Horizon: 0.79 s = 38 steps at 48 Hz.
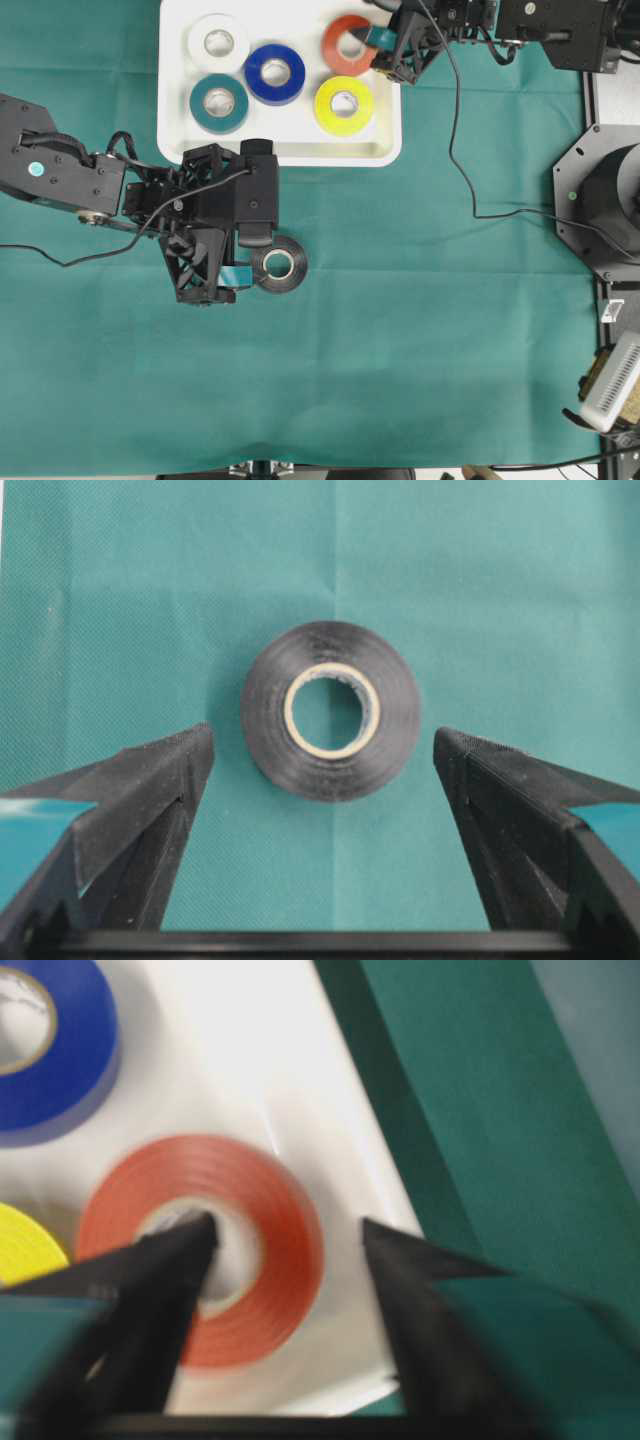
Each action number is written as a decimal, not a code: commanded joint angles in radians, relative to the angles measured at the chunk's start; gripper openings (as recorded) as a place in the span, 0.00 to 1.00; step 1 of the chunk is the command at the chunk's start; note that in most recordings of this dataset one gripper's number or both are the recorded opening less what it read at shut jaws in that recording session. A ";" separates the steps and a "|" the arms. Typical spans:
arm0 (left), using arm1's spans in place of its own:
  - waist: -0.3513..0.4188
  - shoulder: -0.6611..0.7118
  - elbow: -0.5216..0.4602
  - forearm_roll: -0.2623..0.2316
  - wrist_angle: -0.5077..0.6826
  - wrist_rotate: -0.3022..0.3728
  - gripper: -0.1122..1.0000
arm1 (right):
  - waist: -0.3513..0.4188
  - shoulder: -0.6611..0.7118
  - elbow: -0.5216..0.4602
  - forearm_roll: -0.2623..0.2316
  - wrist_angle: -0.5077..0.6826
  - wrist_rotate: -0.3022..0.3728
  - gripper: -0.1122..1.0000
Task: Put the tape alternately from left to right into the white case.
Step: 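Open the right gripper to release the red roll and withdraw right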
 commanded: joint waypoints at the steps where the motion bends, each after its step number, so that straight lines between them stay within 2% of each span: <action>1: -0.003 -0.025 -0.011 0.000 -0.012 0.000 0.65 | -0.002 -0.012 -0.011 0.000 -0.009 0.000 0.76; 3: -0.002 -0.025 -0.011 0.000 -0.012 0.000 0.65 | -0.002 -0.012 -0.011 -0.002 -0.009 0.000 0.85; 4: -0.003 -0.025 -0.011 -0.002 -0.012 0.000 0.65 | -0.002 -0.011 -0.011 0.000 -0.009 0.000 0.87; 24: -0.002 -0.025 -0.011 0.000 -0.012 0.002 0.65 | 0.005 -0.014 -0.005 -0.002 -0.009 0.003 0.85; 38: -0.002 -0.025 -0.011 0.000 -0.012 0.002 0.65 | 0.052 -0.072 0.034 -0.002 -0.009 0.009 0.85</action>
